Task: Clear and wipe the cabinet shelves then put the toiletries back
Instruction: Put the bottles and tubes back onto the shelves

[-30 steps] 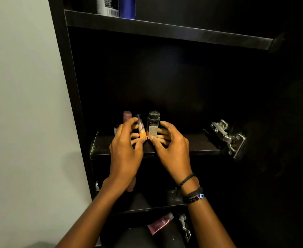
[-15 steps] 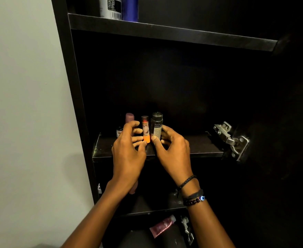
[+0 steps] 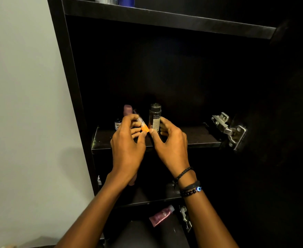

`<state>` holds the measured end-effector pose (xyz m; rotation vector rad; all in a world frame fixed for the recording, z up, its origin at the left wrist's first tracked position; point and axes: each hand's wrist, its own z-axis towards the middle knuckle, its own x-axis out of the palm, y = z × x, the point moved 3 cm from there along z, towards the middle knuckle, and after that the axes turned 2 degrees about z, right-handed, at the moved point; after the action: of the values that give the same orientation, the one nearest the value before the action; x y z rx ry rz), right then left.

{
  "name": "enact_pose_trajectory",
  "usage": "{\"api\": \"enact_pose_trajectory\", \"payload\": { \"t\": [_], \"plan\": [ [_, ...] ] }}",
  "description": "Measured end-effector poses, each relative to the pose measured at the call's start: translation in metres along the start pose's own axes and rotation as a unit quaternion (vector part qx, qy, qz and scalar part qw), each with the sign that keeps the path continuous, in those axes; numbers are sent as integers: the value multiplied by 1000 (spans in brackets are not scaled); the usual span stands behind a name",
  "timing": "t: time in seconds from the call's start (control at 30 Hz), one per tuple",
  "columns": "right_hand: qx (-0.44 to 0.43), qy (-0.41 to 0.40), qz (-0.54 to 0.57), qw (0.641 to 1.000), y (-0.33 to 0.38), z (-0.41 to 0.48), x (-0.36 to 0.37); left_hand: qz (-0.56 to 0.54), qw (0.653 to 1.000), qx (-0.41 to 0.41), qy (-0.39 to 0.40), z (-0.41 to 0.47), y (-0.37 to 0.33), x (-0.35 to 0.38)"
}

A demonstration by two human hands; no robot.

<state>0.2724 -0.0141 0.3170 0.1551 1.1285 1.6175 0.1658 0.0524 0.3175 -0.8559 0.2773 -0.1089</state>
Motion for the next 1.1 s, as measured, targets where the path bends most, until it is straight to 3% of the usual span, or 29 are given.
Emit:
{"api": "enact_pose_trajectory", "payload": {
  "t": [0.8, 1.0, 1.1],
  "plan": [
    [3, 13, -15, 1000, -4, 1, 4, 42, 999, -8, -4, 0, -2, 3],
    [14, 7, -15, 1000, -9, -4, 4, 62, 998, 9, -11, -7, -2, -1],
    [-30, -43, 21, 998, -4, -23, -3, 92, 992, 66, -49, -20, -4, -4]
  ]
}}
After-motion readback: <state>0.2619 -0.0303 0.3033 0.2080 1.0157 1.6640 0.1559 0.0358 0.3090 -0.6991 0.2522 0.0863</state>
